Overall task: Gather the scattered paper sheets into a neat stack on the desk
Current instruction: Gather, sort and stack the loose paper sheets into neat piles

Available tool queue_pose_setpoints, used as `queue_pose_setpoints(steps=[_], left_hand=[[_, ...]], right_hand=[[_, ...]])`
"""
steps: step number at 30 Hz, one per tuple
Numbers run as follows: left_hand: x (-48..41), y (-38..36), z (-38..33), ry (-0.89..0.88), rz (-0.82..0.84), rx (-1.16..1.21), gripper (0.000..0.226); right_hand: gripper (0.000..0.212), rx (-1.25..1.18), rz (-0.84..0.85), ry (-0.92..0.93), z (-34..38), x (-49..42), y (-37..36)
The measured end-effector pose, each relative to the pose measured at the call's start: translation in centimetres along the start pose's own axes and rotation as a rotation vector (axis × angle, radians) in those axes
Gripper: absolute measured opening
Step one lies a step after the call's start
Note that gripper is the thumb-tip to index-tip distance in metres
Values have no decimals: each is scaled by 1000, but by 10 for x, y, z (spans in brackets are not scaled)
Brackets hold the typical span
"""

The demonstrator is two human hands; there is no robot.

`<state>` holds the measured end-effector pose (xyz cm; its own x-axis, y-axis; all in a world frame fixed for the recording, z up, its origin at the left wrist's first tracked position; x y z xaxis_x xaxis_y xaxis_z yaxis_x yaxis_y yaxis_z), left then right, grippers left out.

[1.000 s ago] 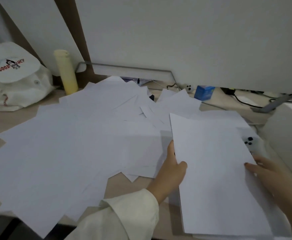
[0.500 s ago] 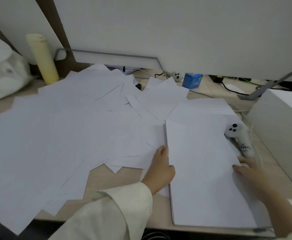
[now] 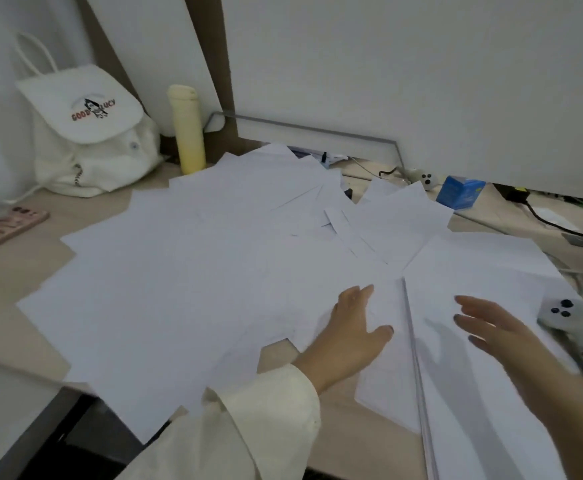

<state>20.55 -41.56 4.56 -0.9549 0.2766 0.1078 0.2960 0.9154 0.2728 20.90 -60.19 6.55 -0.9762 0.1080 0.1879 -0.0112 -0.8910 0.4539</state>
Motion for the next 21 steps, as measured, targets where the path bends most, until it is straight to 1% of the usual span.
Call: queue_pose_setpoints(steps=[1,2,3,4,5,7,8,11,13,15,17,18,21], left_hand=[[5,27,5,-1,-68,23,62],[9,48,9,-3,-123,30,60],[12,66,14,1,-167,29,59],[20,93,23,12,-230,9,59],[28,119,34,32,-288,-31,59],[47,176,62,112,-400,-159,60],[59,205,80,186,-464,-231,62],[106,284,129,454,-686,-389,72],[139,318,151,571,-817,-412,78],[160,337,167,596,-893,-338,83],[162,343,174,525,-932,-184,85],[160,346,174,466,-950,-72,84],[149,346,170,313,-964,320,75]], right_hand=[[70,-96,128,-6,12,-4,-31],[77,-200,230,-26,19,-6,-55],[66,-294,313,-53,25,-7,-77],[48,-332,392,-68,36,-7,-107],[36,-338,434,-80,43,-7,-131],[34,-250,456,-64,54,-13,-170],[36,-167,442,-36,60,-16,-184],[45,68,341,27,76,-35,-213],[47,187,267,47,83,-51,-226],[48,375,226,74,88,-64,-241],[48,551,244,112,86,-67,-255],[47,607,268,136,87,-68,-265],[47,646,329,190,95,-59,-288]])
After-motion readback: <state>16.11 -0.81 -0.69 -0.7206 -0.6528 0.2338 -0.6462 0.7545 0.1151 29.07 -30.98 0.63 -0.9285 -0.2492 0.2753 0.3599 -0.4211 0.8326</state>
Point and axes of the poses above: each hand's wrist, its own x-axis away from the middle knuckle, its own y-axis out of the back of the hand, z = x × y, the point moved 7 cm from there along -x, towards the middle knuckle, and after that the axes turned 8 degrees about x, right-handed, at the moved point
